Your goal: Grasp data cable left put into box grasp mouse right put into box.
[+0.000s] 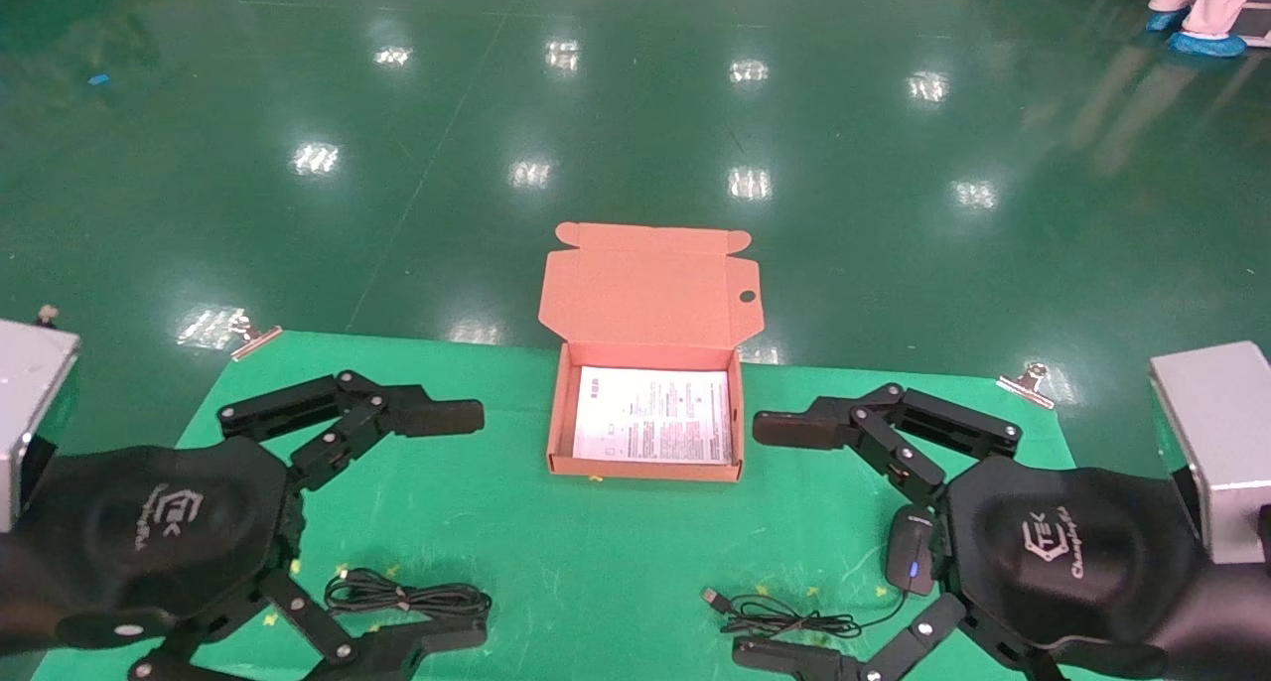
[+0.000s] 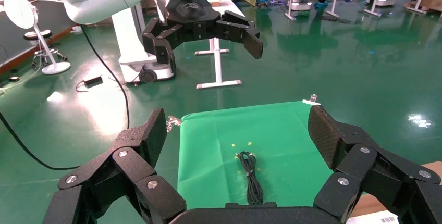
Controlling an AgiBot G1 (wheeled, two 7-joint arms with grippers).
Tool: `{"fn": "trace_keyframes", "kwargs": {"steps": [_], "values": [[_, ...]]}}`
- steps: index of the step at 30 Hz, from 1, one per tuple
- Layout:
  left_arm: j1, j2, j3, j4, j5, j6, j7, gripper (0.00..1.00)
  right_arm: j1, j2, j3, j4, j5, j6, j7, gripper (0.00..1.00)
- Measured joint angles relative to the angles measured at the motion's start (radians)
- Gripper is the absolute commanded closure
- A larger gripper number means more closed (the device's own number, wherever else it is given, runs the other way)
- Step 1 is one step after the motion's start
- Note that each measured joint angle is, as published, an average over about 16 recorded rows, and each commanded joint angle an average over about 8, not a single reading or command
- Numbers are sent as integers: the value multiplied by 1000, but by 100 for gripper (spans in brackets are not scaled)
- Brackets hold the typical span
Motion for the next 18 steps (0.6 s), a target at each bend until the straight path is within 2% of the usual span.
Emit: {"fn": "trace_keyframes", "kwargs": {"steps": [18], "values": [[-5,1,10,0,18,6,-1,0,4,3,-2,3,-12,0,-6,0]]}}
